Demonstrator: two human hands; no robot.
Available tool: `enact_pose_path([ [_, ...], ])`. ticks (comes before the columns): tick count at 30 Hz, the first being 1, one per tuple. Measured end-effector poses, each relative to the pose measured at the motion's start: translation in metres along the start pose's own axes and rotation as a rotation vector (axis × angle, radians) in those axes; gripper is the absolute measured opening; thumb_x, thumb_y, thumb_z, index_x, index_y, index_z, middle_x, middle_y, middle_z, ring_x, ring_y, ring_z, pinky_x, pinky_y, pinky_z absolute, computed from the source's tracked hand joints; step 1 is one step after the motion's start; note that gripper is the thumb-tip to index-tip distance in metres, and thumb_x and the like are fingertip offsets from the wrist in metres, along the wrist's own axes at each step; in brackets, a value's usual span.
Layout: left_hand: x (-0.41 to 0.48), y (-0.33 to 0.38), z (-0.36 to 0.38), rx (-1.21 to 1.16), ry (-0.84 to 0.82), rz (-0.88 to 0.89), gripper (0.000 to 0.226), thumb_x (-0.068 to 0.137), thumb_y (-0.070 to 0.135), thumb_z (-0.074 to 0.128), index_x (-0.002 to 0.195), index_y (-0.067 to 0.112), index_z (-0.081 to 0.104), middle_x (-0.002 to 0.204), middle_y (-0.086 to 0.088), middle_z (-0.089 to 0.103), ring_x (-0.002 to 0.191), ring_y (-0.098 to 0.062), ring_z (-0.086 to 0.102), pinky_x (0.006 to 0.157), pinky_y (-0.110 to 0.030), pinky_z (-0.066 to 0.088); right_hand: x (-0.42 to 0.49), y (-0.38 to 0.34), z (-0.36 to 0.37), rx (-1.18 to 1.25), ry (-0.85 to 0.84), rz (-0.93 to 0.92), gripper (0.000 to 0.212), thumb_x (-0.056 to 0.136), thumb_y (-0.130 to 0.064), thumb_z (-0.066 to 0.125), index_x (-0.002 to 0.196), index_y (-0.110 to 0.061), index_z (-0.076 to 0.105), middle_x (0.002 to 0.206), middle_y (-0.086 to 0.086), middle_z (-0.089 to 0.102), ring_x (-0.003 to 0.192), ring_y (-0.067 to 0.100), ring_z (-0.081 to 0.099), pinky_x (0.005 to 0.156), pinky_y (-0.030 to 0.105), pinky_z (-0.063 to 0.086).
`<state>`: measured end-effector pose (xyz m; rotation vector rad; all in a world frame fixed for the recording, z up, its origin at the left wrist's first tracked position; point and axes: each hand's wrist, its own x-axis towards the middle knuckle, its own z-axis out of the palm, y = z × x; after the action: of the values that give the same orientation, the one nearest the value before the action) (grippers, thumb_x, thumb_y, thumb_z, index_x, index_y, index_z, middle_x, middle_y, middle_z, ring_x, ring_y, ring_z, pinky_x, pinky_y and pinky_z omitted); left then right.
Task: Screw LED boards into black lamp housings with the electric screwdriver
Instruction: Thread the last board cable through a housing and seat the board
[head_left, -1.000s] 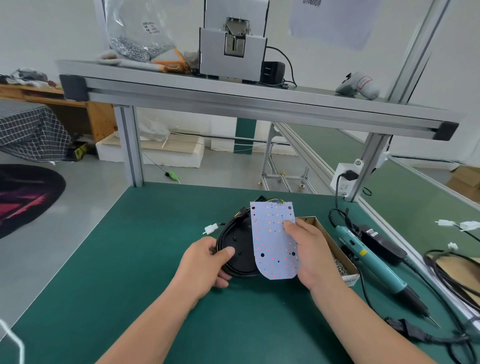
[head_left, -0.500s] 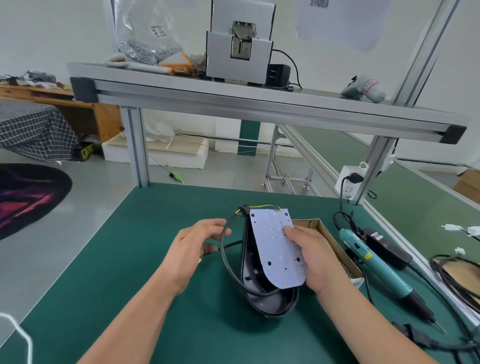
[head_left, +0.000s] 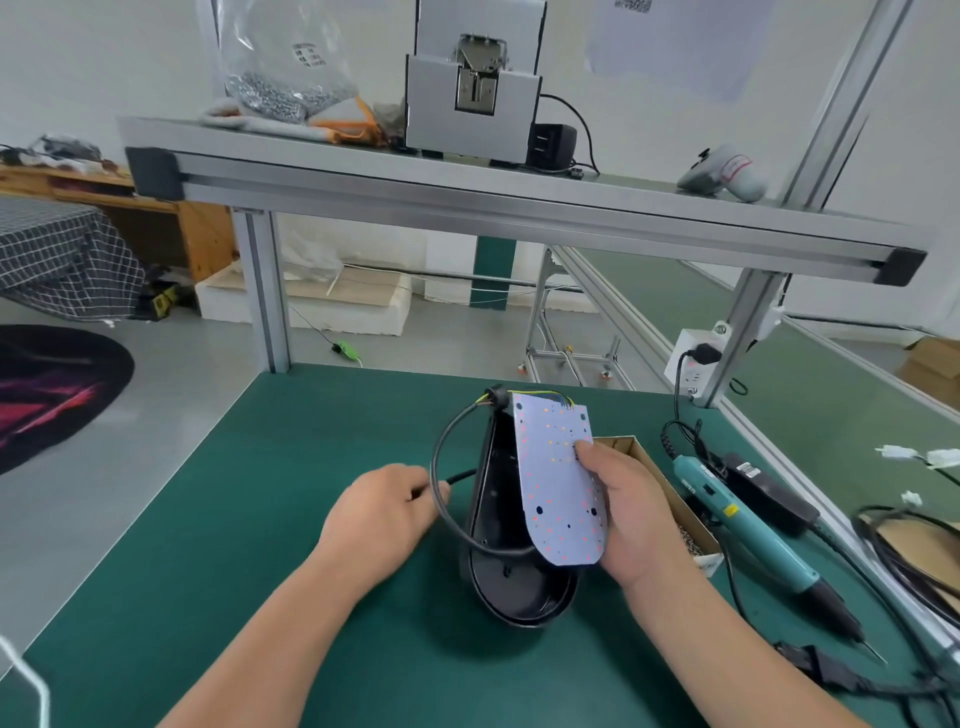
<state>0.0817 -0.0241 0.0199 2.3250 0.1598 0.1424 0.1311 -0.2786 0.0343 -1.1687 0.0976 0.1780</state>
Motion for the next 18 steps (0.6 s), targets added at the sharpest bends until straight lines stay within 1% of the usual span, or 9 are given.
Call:
enact_pose_path([
  [2,0.0,0.003,-0.003,-0.391,-0.032,-0.109,0.024,0.092,0.034,0.059,0.081,0.018,0.072,0.08,0.003,0.078,0.071,-0.016,0.072,0.064,-0.04,0.061,0.0,-0.001,-0.001,0.031,-0.002,-0.032,0.039,0.103,-0.019,0.057,0.073,-0.021,0.081,0.096,0.01,0.08,0.079,0.027,0.077,0.077,0.04,0.057],
  [4,0.001,0.007,-0.005,-1.006,-0.095,-0.164,0.029,0.094,0.019,0.056,0.071,0.014,0.073,0.116,-0.002,0.08,0.107,-0.017,0.077,0.073,-0.041,0.067,-0.002,-0.002,0.0,0.042,0.002,-0.048,0.046,0.103,-0.018,0.058,0.061,-0.023,0.078,0.089,0.008,0.08,0.073,0.025,0.077,0.067,0.036,0.059],
  [6,0.0,0.011,-0.003,-1.526,-0.176,-0.182,0.046,0.101,0.014,0.051,0.055,0.017,0.051,0.131,-0.011,0.074,0.122,-0.028,0.072,0.078,-0.043,0.066,-0.002,-0.001,0.002,0.05,0.005,-0.041,0.04,0.103,-0.02,0.058,0.07,-0.02,0.082,0.092,0.01,0.08,0.074,0.026,0.077,0.062,0.034,0.061],
  [8,0.0,0.01,0.002,-1.726,-0.203,-0.193,0.05,0.106,0.024,0.051,0.056,0.019,0.046,0.126,-0.013,0.075,0.125,-0.034,0.07,0.083,-0.047,0.065,-0.003,0.0,0.006,0.07,0.008,-0.029,0.036,0.103,-0.021,0.058,0.08,-0.016,0.085,0.095,0.011,0.08,0.075,0.026,0.077,0.06,0.033,0.061],
  [11,0.004,0.01,0.006,-1.709,-0.15,-0.205,0.053,0.108,0.043,0.054,0.06,0.02,0.05,0.092,-0.009,0.071,0.114,-0.031,0.075,0.082,-0.049,0.064,-0.003,0.003,0.005,0.1,0.024,-0.037,0.036,0.103,-0.021,0.057,0.08,-0.016,0.085,0.095,0.009,0.08,0.075,0.025,0.077,0.062,0.031,0.06],
  [13,0.005,0.012,0.005,-1.59,-0.084,-0.195,0.051,0.105,0.053,0.057,0.066,0.022,0.049,0.078,-0.004,0.062,0.086,-0.024,0.074,0.064,-0.038,0.061,-0.004,0.002,0.003,0.116,0.046,-0.045,0.04,0.103,-0.02,0.057,0.074,-0.018,0.083,0.092,0.008,0.08,0.073,0.024,0.077,0.062,0.031,0.06],
  [15,0.007,0.009,0.004,-1.235,0.048,-0.137,0.049,0.097,0.061,0.064,0.075,0.021,0.046,0.071,-0.001,0.052,0.061,-0.017,0.055,0.046,-0.029,0.043,-0.004,0.0,0.001,0.125,0.073,-0.062,0.038,0.103,-0.018,0.058,0.072,-0.018,0.08,0.092,0.009,0.079,0.073,0.026,0.076,0.063,0.033,0.061],
  [16,0.006,0.008,0.002,-0.988,0.1,-0.091,0.051,0.092,0.064,0.067,0.078,0.021,0.043,0.067,0.002,0.048,0.056,-0.015,0.045,0.045,-0.03,0.036,-0.004,-0.002,0.001,0.13,0.085,-0.073,0.031,0.102,-0.019,0.059,0.078,-0.016,0.079,0.096,0.01,0.078,0.076,0.028,0.076,0.065,0.034,0.061],
  [18,0.003,0.007,0.001,-0.572,0.153,-0.011,0.057,0.088,0.064,0.072,0.08,0.022,0.035,0.06,0.013,0.045,0.055,-0.011,0.036,0.052,-0.033,0.035,-0.006,-0.009,-0.002,0.173,0.097,-0.091,0.021,0.102,-0.022,0.06,0.106,-0.01,0.076,0.108,0.012,0.076,0.086,0.03,0.075,0.07,0.036,0.061],
])
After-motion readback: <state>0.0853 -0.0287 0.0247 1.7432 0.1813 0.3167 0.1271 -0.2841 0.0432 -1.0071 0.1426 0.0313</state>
